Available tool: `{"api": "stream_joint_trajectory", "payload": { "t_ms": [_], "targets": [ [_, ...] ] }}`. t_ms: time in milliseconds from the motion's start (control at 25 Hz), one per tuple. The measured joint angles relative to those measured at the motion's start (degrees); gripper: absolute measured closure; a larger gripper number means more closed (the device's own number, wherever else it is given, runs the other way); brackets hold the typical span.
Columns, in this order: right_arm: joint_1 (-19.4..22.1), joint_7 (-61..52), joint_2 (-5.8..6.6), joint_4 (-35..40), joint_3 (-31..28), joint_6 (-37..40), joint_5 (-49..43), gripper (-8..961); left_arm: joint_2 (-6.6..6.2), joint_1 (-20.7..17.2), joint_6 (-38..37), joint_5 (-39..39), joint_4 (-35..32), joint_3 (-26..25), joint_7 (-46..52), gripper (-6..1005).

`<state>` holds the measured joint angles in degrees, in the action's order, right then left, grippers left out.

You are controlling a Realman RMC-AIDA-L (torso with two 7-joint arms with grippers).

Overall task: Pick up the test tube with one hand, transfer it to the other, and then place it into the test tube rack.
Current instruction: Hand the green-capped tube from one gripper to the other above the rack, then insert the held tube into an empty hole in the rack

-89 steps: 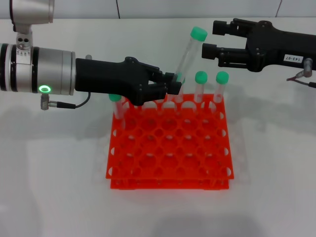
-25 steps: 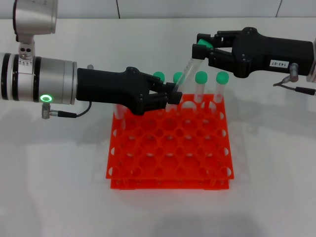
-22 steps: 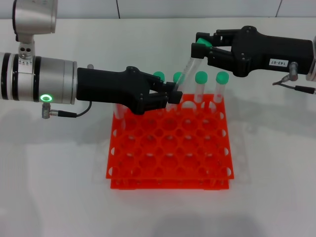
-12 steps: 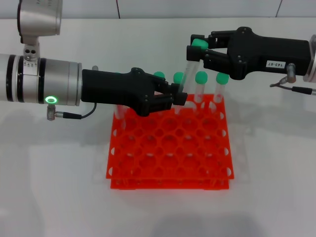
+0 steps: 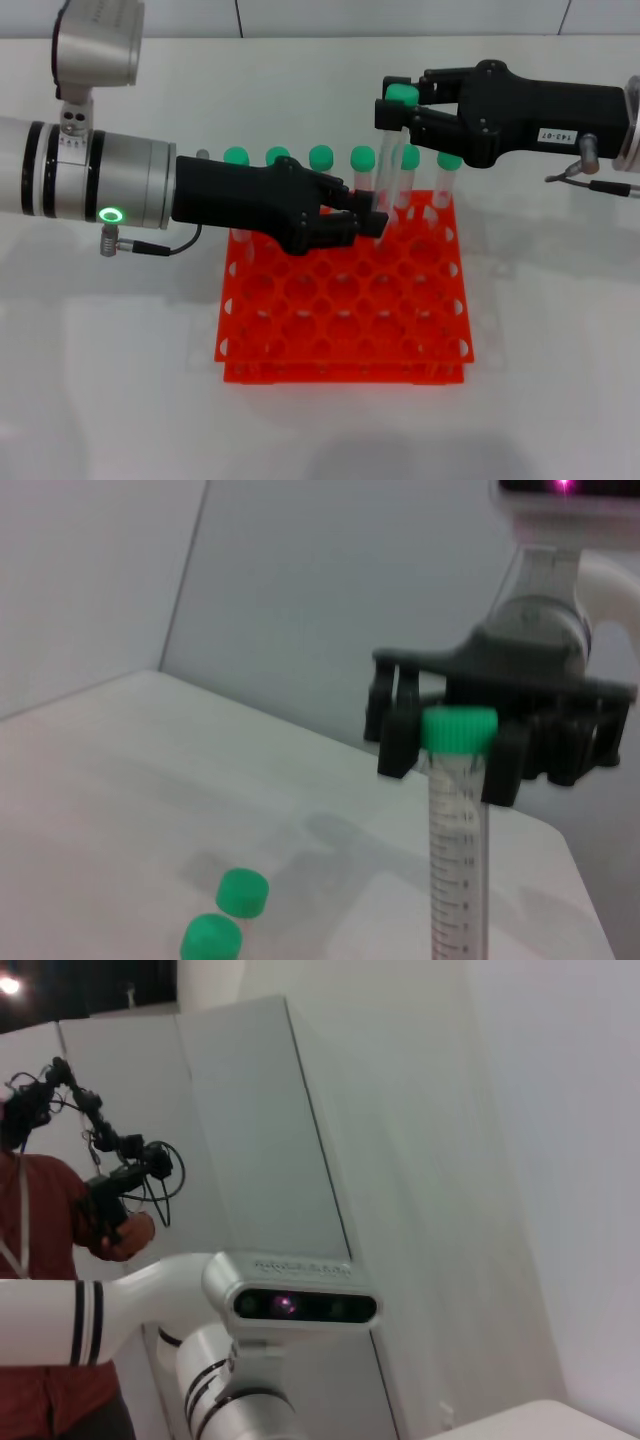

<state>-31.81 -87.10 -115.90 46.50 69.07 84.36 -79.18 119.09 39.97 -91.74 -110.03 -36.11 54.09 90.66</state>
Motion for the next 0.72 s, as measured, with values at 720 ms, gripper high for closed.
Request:
{"api": "stream_joint_trajectory", "payload": {
  "t_ms": [720],
  "targets": [
    [0.4, 0.2, 0.06, 0.2, 0.7, 0.0, 0.7, 687, -0.3, -2.0, -2.9, 0.2, -3.4, -0.5, 4.5, 305]
  ]
}}
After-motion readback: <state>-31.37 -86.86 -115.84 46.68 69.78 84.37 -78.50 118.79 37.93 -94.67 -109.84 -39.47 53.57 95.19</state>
